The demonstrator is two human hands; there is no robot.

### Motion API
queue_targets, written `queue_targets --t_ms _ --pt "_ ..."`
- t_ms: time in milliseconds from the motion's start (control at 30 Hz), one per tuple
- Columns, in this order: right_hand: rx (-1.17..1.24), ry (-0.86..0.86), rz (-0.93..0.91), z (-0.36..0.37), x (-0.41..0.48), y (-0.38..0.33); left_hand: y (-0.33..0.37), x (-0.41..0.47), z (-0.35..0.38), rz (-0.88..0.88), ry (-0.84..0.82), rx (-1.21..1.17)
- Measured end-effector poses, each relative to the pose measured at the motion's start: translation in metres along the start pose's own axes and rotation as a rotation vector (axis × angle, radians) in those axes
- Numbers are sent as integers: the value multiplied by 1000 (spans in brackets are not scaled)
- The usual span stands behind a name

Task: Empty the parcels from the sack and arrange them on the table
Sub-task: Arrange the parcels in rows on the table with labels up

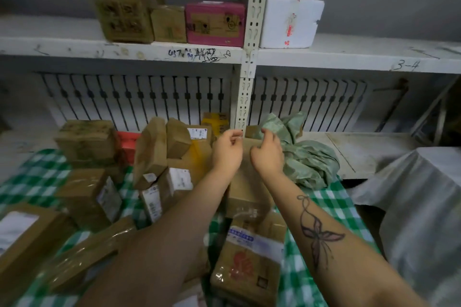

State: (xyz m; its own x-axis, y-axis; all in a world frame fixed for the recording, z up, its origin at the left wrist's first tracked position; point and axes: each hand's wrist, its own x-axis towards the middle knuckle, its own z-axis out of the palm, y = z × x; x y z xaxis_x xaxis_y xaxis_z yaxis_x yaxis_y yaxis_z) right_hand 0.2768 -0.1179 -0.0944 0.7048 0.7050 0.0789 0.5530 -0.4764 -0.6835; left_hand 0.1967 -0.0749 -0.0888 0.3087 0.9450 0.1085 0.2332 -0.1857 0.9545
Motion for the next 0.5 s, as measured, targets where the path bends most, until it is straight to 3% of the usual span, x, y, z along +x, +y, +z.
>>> queue_targets --t_ms 500 --pt "28 -171 -148 104 -113 -124 -60 -37 -187 -66 188 -5"
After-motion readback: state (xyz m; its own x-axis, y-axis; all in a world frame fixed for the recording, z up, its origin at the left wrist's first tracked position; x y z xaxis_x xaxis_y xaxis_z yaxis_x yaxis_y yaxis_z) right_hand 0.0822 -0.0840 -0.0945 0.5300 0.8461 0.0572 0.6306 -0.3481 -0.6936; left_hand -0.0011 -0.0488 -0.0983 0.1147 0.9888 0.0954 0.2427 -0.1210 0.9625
